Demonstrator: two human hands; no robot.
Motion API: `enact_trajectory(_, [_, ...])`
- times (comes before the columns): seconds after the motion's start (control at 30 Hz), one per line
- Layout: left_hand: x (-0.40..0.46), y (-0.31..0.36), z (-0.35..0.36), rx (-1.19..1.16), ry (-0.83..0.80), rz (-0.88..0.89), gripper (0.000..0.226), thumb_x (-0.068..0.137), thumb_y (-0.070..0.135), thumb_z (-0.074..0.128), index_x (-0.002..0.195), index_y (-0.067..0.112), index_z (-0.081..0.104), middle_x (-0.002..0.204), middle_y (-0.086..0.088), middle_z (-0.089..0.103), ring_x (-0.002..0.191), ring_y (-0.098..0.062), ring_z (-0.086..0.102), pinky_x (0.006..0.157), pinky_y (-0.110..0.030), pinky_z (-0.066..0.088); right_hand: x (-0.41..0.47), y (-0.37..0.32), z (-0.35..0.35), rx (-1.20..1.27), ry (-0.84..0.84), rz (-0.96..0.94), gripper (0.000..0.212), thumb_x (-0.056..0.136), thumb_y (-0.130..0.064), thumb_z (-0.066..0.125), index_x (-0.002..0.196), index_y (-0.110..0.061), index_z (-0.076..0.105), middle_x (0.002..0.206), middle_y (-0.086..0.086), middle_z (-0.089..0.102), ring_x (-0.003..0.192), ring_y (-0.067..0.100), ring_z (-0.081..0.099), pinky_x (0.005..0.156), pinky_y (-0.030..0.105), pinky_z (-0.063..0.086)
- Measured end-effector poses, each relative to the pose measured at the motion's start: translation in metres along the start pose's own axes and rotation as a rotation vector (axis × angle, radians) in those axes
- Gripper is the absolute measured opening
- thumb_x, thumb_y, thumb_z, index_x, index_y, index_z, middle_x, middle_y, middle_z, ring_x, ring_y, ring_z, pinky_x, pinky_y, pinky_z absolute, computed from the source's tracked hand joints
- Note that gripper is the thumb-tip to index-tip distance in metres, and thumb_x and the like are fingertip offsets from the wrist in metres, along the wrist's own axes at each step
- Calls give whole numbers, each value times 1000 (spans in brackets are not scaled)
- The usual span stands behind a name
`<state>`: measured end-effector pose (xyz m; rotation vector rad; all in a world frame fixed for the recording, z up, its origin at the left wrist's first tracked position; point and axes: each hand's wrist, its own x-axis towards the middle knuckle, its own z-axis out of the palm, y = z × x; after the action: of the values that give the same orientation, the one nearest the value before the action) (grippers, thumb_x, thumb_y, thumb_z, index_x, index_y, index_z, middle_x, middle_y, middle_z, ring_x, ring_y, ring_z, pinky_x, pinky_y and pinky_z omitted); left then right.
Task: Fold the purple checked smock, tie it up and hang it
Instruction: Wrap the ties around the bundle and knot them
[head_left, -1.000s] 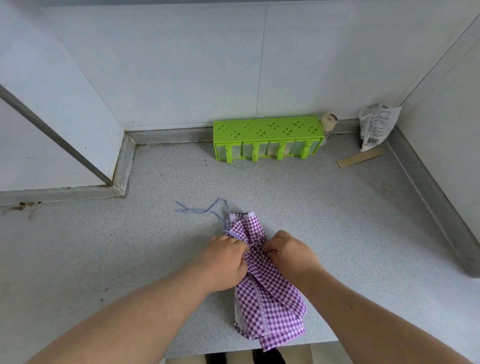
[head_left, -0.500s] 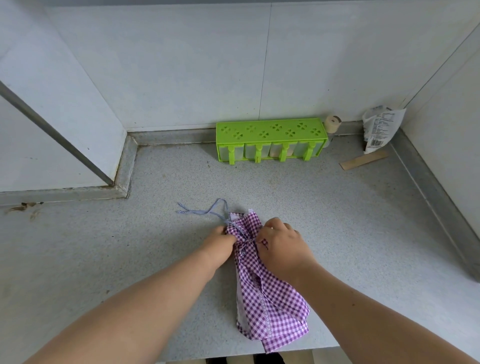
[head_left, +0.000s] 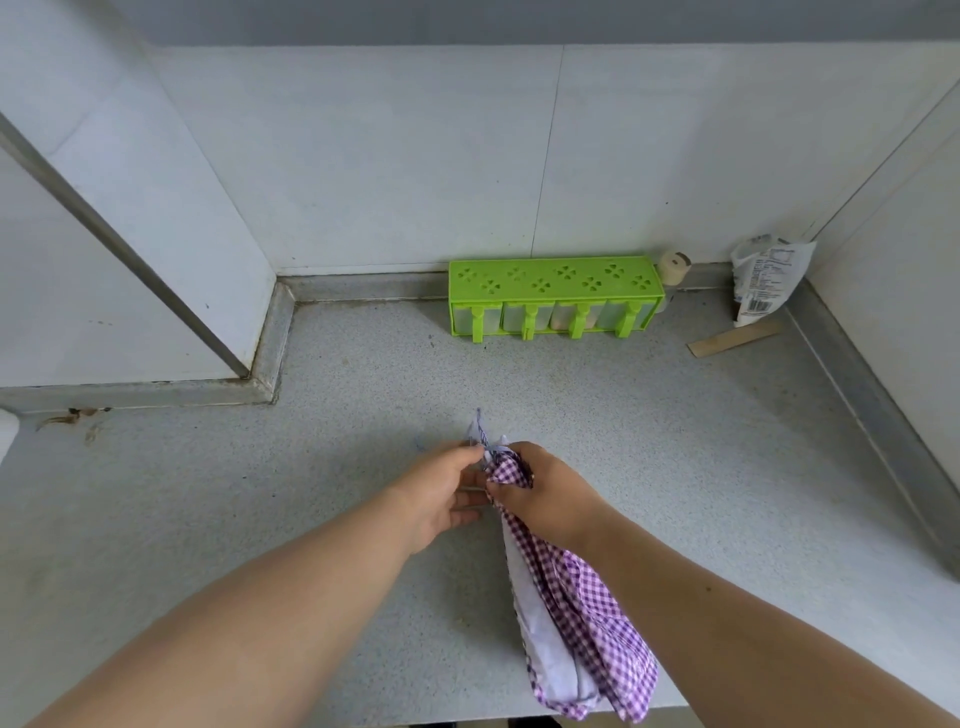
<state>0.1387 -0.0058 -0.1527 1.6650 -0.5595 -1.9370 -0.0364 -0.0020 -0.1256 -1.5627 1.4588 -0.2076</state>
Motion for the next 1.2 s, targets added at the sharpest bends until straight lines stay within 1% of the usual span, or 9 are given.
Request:
enact_trajectory(0.17, [-14, 11, -7, 14, -54, 86, 23, 101, 40, 68, 117, 24, 75, 100, -8, 77, 89, -25, 73, 86, -42, 60, -12, -14, -1, 247, -68, -11, 33, 99, -54, 53, 127, -38, 61, 113, -15, 71, 105, 7, 67, 96, 34, 51])
enact_trajectory(0.33, [-34, 24, -18, 46, -43, 130, 25, 103, 34, 67, 108, 12, 75, 83, -11, 68, 83, -27, 71, 95, -55, 61, -17, -38, -4, 1, 71, 2, 25, 108, -40, 46, 101, -32, 69, 83, -9, 69, 70, 6, 60, 68, 26, 46])
enact_trajectory(0.47, [-54, 34, -24, 137, -47, 153, 23, 103, 33, 67, 109, 12, 75, 82, -13, 69, 82, -26, 71, 96, -51, 61, -26, -53, -6, 16, 95, 28, 33, 109, -41, 47, 93, -21, 68, 77, -4, 65, 64, 10, 54, 64, 28, 43])
enact_trajectory(0.57, [-73, 37, -30, 283, -123, 163, 23, 101, 31, 66, 120, 17, 71, 107, -21, 76, 86, -23, 73, 89, -40, 61, -38, -66, -2, 94, 146, 23, 36, 109, -43, 46, 91, -23, 69, 72, -8, 62, 62, 8, 52, 62, 24, 41])
enact_trajectory(0.7, [-88, 40, -31, 613, -153, 213, 26, 91, 21, 68, 117, 21, 68, 100, -6, 75, 86, -18, 72, 89, -37, 58, -50, -78, 3, 245, 162, 24, 42, 110, -36, 45, 87, -14, 71, 74, 0, 69, 69, 17, 60, 71, 41, 53])
enact_trajectory(0.83, [-104, 46, -30, 1114, -69, 371, 23, 95, 38, 66, 106, 19, 69, 98, -5, 76, 90, -19, 72, 85, -38, 57, -62, -85, 8, 358, 192, 4, 45, 111, -32, 44, 87, -7, 72, 87, 9, 77, 80, 33, 70, 85, 53, 58])
enact_trajectory(1.03, [-103, 40, -41, 978, 72, 320, 34, 95, 47, 67, 86, 15, 65, 71, -3, 77, 70, -20, 72, 79, -38, 58, -74, -88, 12, 333, 189, 10, 48, 111, -34, 43, 86, -5, 71, 87, 10, 76, 87, 25, 70, 86, 47, 61])
enact_trajectory(1.13, [-108, 34, -44, 832, -1, 279, 18, 96, 28, 73, 103, 16, 61, 80, -6, 77, 63, -13, 69, 58, -27, 57, -79, -87, 13, 355, 195, -4, 47, 112, -31, 42, 88, -2, 70, 86, 12, 76, 85, 23, 70, 84, 43, 60])
enact_trajectory(1.2, [-109, 29, -44, 768, -1, 245, 27, 97, 16, 68, 121, 17, 56, 88, -7, 74, 62, -10, 69, 49, -19, 50, -81, -87, 15, 360, 204, -11, 46, 112, -30, 42, 88, -2, 70, 82, 8, 75, 82, 20, 70, 81, 39, 61])
